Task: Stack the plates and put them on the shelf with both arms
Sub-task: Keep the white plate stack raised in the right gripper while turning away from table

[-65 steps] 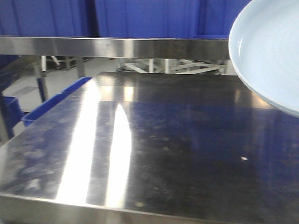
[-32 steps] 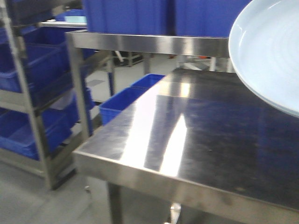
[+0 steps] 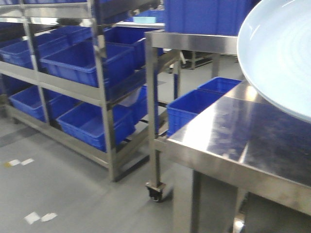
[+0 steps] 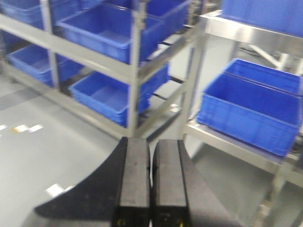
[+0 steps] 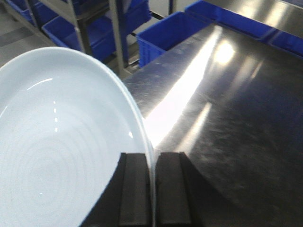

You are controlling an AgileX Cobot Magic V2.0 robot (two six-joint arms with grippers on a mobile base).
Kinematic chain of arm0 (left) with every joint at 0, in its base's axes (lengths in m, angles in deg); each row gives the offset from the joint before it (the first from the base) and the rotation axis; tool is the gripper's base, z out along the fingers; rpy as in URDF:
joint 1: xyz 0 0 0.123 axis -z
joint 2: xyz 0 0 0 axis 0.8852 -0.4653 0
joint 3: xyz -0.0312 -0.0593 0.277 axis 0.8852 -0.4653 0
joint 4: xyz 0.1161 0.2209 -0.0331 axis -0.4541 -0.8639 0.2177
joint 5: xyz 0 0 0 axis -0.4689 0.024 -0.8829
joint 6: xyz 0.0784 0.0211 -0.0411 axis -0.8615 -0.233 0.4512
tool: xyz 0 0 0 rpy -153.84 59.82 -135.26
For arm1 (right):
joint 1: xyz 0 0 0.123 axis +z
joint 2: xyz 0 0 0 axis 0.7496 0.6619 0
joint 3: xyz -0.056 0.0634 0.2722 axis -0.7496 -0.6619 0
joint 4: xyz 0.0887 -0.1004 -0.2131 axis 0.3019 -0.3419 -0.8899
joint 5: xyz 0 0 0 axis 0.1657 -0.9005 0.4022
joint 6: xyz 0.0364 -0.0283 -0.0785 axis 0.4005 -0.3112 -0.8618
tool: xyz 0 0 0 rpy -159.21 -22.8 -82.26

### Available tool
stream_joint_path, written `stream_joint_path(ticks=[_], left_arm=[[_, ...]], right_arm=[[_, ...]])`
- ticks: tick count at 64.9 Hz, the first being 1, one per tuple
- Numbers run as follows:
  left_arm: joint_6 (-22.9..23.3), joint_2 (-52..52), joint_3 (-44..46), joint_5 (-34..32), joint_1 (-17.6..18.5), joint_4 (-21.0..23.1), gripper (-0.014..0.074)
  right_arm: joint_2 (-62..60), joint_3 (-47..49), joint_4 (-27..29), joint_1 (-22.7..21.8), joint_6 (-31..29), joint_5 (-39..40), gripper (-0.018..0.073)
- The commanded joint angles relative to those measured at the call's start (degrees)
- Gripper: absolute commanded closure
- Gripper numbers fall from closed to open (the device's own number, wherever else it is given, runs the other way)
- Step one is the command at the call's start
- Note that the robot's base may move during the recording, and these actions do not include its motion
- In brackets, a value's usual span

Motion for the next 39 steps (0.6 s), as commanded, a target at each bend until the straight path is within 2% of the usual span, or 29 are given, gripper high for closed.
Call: stream_joint_path(ticks=[1,39], left_arm=[[0.5,-0.5,1.8,-4.8,-0.2,0.1,0.0498],[0.5,-0.5,1.8,-4.8,-0.2,0.1,0.0498]], right_arm=[[0.1,1.8,-0.2,-0.3,-0.2,5.4,0.051],[0.1,1.8,-0.2,-0.3,-0.2,5.4,0.051]])
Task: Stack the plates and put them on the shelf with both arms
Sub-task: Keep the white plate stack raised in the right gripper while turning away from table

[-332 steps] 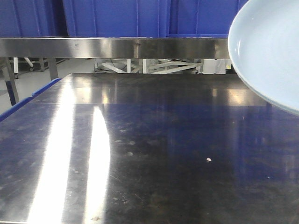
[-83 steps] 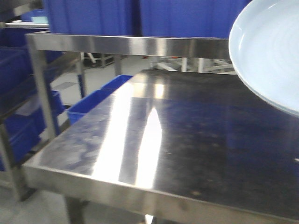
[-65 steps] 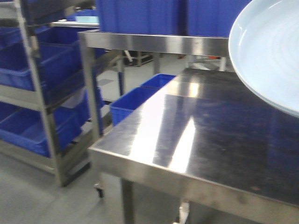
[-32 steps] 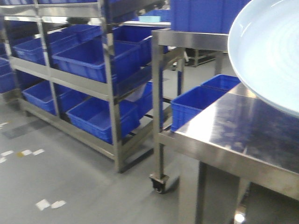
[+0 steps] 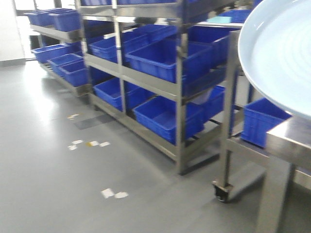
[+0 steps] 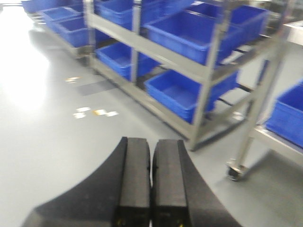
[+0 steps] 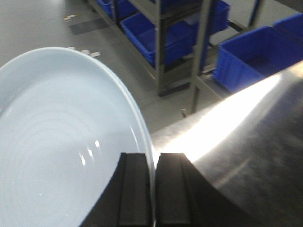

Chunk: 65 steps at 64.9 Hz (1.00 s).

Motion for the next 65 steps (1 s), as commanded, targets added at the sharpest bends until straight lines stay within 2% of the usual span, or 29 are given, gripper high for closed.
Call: stream_joint_path(ticks=[1,65], left_arm=[[0.5,-0.5,1.8,-4.8,-0.2,0.1,0.0498],[0.5,-0.5,1.8,-4.8,-0.2,0.1,0.0498]], right_arm=[[0.1,1.8,-0.2,-0.3,-0.2,5.4,0.051],[0.1,1.8,-0.2,-0.3,-0.2,5.4,0.051]])
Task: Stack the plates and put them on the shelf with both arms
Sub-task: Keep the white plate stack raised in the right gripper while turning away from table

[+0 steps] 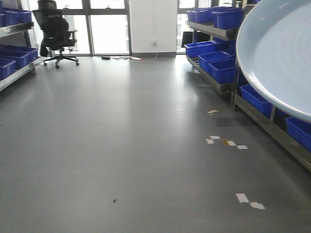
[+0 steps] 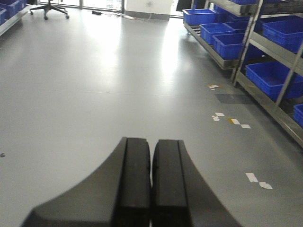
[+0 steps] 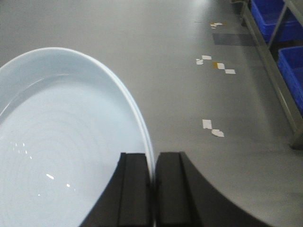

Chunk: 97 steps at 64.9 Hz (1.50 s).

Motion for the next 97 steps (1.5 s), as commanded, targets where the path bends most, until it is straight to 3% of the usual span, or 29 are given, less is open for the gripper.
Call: stream_joint_path(ticks=[1,97], left_arm=[[0.5,-0.5,1.8,-4.8,-0.2,0.1,0.0498],[0.5,-0.5,1.8,-4.8,-0.2,0.1,0.0498]], right_arm=[[0.1,1.8,-0.2,-0.3,-0.2,5.4,0.051],[0.1,1.8,-0.2,-0.3,-0.2,5.3,0.051]])
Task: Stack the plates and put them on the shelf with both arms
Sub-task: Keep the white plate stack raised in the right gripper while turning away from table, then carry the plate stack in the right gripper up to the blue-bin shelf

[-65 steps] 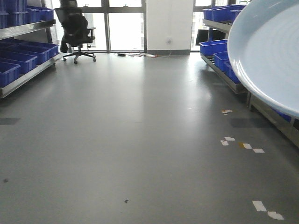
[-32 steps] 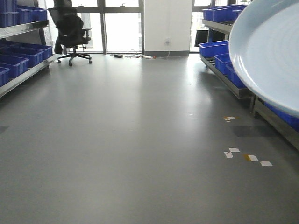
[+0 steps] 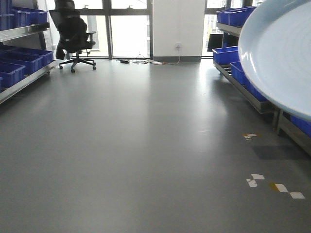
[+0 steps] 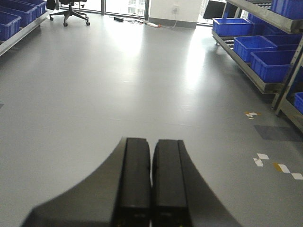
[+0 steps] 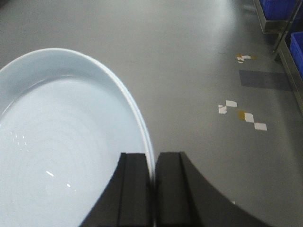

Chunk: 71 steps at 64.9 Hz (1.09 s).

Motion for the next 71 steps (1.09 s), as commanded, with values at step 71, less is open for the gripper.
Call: stream_joint_path(ticks=[71], left_arm=[[0.5,-0.5,1.8,-4.8,-0.2,0.1,0.0498]], right_arm=[[0.1,1.8,-0.2,-0.3,-0.2,5.3,0.051]])
